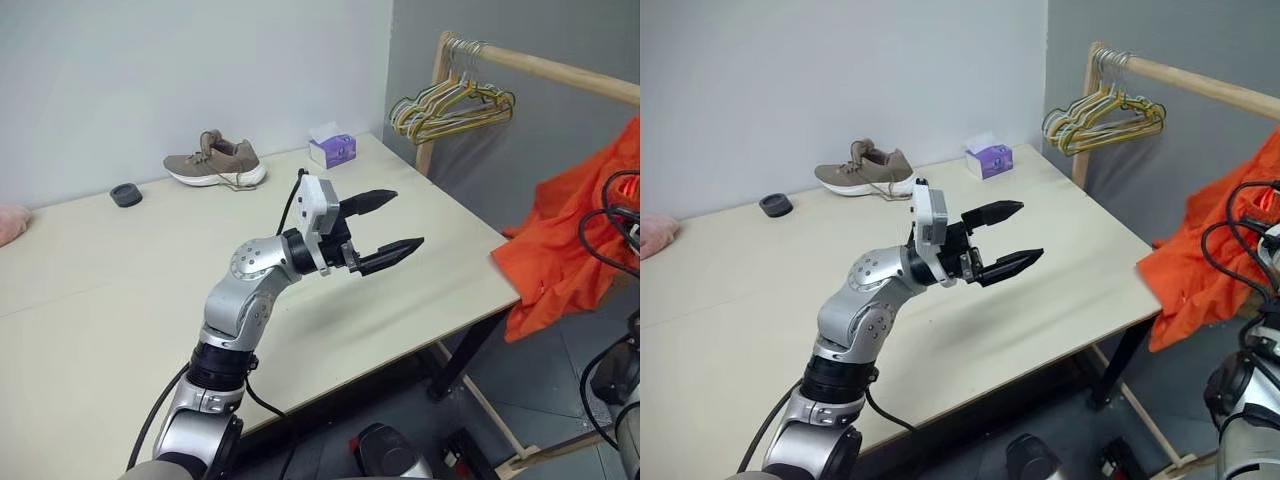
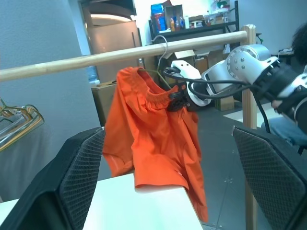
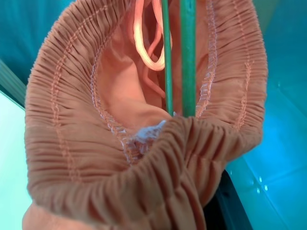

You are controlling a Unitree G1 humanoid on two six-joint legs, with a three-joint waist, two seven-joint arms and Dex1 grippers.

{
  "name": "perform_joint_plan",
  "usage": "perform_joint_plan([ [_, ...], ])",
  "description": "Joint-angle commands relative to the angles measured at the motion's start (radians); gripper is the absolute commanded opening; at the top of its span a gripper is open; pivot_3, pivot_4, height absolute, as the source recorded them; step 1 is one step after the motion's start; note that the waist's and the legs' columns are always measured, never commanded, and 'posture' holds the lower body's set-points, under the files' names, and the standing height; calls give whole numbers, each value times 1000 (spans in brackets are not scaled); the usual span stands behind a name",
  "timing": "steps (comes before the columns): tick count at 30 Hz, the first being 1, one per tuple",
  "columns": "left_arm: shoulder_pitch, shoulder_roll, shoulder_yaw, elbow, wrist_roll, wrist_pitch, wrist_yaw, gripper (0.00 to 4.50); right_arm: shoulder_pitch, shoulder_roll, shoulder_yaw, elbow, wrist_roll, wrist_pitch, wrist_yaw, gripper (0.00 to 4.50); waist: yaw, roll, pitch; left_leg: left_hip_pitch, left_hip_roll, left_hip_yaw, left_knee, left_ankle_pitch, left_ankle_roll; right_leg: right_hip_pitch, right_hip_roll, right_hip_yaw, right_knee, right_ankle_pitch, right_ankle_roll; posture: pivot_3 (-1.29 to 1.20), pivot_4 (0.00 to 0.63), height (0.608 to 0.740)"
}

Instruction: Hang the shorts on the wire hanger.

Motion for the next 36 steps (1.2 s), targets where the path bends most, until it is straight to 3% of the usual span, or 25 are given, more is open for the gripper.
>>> perform_joint_plan([
  [1,-15,-15,-6,-4,2,-35,2,4474,-75,-41,-19,86,38,36,-8,0,-1,0,0,0,0,0,0,0,0,0,0,0,0,0,0,-448,0,740],
  [9,-21,-49,-24,6,7,-51,5,4474,-45,-18,-33,45,79,128,-28,0,1,-1,0,4,0,-2,0,-3,4,13,0,-3,-15,0,0,-446,1,740],
  [13,-29,-55,-26,7,2,-45,3,4474,-13,8,-65,-57,99,99,-51,0,4,0,0,2,0,-2,0,-5,6,15,-1,-3,-25,6,9,-448,2,740],
  [18,-36,-70,-36,5,-2,-38,2,4500,20,94,-155,-306,118,156,-107,1481,9,2,0,1,0,-1,0,-8,8,14,-1,-2,-27,5,9,-456,4,740],
  [26,-39,-66,-34,6,-4,-32,0,4500,-17,208,-293,-614,121,303,-190,4358,27,8,0,1,0,-2,0,-8,8,14,-1,-2,-26,5,9,-462,4,740],
  [29,-39,-64,-36,10,-2,-34,-4,4500,-8,221,-262,-694,117,304,-189,4485,25,9,0,2,0,-2,0,-8,8,14,-1,-2,-26,5,9,-467,4,740],
  [36,-48,-71,-30,21,-8,-34,-2,4500,79,160,-58,-805,70,62,-171,4485,23,10,0,1,0,-1,-1,-8,9,14,-1,-2,-27,5,8,-470,0,740],
])
